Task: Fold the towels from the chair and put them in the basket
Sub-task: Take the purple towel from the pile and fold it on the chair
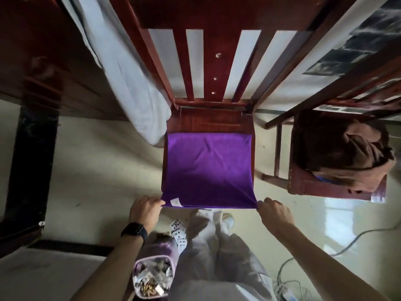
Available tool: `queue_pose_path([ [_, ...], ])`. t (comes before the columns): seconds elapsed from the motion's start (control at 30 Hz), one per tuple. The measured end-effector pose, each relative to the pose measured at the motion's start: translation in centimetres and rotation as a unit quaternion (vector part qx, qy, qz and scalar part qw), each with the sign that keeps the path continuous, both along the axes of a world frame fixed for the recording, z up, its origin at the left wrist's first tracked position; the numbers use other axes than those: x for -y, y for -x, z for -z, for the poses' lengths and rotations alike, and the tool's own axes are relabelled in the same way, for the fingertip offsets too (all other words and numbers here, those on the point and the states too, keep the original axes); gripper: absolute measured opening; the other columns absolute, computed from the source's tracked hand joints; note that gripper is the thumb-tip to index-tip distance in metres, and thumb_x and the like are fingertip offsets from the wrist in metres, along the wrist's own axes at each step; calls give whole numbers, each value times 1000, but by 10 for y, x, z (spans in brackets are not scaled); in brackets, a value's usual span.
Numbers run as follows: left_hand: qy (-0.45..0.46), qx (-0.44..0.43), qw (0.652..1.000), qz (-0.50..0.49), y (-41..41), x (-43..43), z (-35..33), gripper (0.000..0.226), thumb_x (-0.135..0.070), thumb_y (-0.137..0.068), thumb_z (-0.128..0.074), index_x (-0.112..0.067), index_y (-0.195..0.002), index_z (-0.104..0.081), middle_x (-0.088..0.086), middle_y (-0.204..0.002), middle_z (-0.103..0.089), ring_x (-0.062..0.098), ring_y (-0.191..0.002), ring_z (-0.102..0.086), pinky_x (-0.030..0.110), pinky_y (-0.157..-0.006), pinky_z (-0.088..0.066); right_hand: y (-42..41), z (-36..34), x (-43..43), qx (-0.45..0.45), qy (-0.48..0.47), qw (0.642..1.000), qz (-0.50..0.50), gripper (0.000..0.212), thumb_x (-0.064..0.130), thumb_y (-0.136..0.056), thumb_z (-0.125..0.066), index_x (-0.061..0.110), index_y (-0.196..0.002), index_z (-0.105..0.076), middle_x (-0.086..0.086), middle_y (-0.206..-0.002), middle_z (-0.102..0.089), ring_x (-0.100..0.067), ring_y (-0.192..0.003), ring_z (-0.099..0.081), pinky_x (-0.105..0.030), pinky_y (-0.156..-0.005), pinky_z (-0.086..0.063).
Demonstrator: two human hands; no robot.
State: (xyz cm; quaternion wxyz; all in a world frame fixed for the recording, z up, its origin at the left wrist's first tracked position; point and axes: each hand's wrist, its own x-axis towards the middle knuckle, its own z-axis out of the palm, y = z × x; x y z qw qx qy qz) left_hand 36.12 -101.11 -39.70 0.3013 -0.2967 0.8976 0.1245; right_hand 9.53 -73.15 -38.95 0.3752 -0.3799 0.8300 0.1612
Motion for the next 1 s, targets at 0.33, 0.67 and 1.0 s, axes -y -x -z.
queue_pose_path([
  [0.33,-338,-124,817,-451,46,72,39,14,-20,-81,-78,-17,-95,-78,3,-92,-77,14,-92,-70,20,-83,-48,48,39,43,92,222,849,471,5,19,-89,-71,20,-91,-66,4,-87,-67,-15,-85,-61,-26,-76,-41],
  [0.67,-290,-272,694,-600,110,117,119,19,-28,-81,-78,-20,-98,-74,9,-99,-74,27,-95,-70,46,-87,-57,102,124,112,53,289,769,568,18,59,-79,-59,44,-89,-61,11,-93,-71,-25,-91,-70,-54,-81,-58],
  [1.0,-193,-294,751,-559,137,132,159,20,-38,-84,-69,-21,-94,-70,-20,-51,-51,14,-71,-55,37,-80,-50,119,149,141,-5,288,784,549,20,38,-96,-57,25,-109,-65,5,-97,-67,-20,-88,-63,-28,-75,-43],
])
